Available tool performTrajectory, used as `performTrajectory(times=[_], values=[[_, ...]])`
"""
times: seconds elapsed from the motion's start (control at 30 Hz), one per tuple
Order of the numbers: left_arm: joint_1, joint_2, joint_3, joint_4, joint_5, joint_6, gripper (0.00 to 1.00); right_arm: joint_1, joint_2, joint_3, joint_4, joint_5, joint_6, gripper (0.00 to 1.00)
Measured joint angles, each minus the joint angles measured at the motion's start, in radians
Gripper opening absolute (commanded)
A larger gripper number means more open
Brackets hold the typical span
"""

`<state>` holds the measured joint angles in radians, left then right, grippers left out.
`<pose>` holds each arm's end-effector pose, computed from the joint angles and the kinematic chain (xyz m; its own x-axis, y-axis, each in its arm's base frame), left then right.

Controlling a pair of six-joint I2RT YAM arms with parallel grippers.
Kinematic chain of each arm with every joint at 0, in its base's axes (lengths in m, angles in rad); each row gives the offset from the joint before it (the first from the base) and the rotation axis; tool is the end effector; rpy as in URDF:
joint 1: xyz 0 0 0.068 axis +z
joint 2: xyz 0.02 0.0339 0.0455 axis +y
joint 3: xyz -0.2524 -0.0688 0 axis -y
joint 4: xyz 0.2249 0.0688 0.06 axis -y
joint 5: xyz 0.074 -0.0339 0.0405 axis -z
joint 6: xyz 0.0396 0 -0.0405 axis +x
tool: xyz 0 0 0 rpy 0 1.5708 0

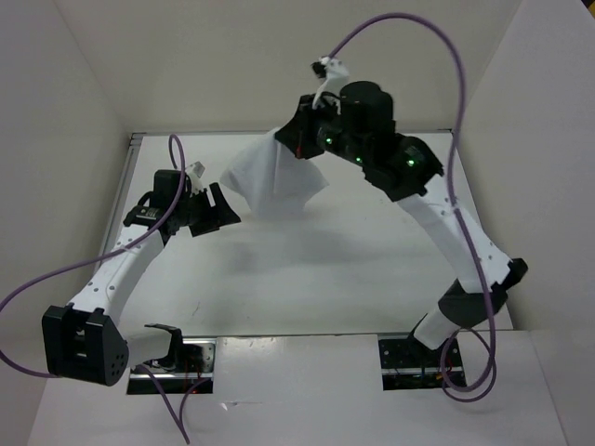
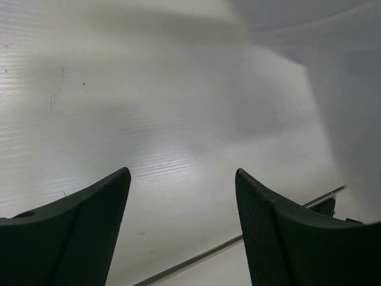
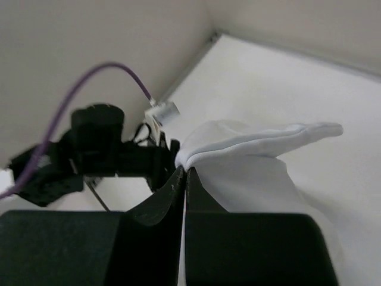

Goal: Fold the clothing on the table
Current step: Move the skirt to the center of the board

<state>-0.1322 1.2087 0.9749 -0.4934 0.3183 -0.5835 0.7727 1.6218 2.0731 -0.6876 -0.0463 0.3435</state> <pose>0.2429 -0.0448 0.2816 -0.7466 -0.4286 -0.5088 -0.0652 0.8083 -0.5852 0.2275 0.2243 0.4911 -0.4035 0.0764 -0.9118 -0.6305 0.6989 0.3376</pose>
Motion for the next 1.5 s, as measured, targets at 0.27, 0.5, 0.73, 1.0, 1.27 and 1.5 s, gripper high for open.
performTrajectory(times=[0.27,0.5,0.73,1.0,1.27,1.5], values=[[0.000,0.001,0.000,0.001,0.000,0.001,0.78,-0.026,0.023,0.062,-0.012,0.093,0.038,0.00],[0.001,0.000,-0.001,0.001,-0.002,0.001,0.78,-0.029,0.351,0.148,-0.247,0.238,0.076,0.00],[0.009,0.002,-0.011,0.000,-0.003,0.006,0.78,-0.047,0.429,0.226,-0.372,0.322,0.069,0.00],[0.014,0.022,-0.011,0.000,-0.003,0.008,0.78,-0.084,0.511,0.773,-0.392,0.340,0.033,0.00],[0.019,0.022,-0.011,0.000,-0.003,0.009,0.78,-0.085,0.353,0.341,-0.472,0.420,0.116,0.32],[0.026,0.022,-0.029,0.007,0.000,0.011,0.78,-0.084,0.203,-0.358,-0.587,0.367,0.215,0.56]])
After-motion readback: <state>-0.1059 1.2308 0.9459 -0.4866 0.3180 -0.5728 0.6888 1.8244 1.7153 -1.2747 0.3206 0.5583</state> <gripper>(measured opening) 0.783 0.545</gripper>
